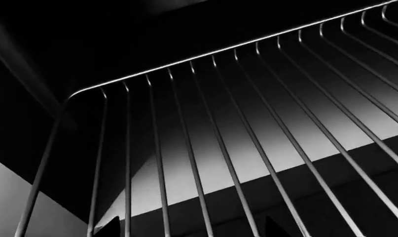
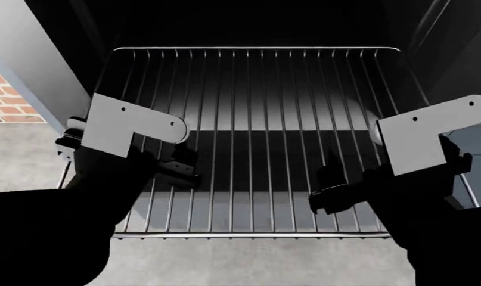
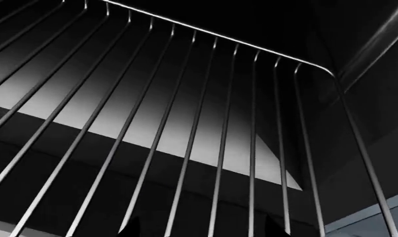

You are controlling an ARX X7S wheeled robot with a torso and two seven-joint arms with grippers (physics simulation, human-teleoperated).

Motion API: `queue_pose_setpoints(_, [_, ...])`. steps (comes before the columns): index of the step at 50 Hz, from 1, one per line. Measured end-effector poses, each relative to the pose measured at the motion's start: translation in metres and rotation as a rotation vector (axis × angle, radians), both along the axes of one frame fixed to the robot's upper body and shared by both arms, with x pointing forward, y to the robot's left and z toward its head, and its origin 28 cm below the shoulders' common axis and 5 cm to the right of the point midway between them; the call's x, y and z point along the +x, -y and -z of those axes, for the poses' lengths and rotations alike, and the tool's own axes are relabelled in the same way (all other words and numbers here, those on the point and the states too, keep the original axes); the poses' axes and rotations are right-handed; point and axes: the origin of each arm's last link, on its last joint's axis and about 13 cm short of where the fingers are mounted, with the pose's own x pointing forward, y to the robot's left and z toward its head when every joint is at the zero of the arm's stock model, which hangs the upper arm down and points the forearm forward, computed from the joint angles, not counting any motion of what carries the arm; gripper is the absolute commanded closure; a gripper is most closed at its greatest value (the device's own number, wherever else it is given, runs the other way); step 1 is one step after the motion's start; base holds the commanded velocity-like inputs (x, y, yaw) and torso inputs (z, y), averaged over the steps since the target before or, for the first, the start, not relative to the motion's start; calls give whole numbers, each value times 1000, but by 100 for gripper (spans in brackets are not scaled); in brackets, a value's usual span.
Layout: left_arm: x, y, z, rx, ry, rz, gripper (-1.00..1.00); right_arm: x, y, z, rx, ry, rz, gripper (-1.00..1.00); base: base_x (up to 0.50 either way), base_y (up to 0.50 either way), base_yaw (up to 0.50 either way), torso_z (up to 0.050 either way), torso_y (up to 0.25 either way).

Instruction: Fully slide the oven rack out.

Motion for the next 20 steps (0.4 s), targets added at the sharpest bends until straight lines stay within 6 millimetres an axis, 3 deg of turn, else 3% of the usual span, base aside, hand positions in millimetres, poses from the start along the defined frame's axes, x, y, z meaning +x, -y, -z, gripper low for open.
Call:
queue_pose_setpoints(11, [-21,-2,11,-119,-19,5,-100,-21,-1,6,86,-25,10,-100,-3,0,-2,-9,-18])
queue_pose_setpoints(20, [-27,-1,9,-182,-64,0,-100,-24,2,-1,179,-95,24,-100,-5,0,3,-9,-19])
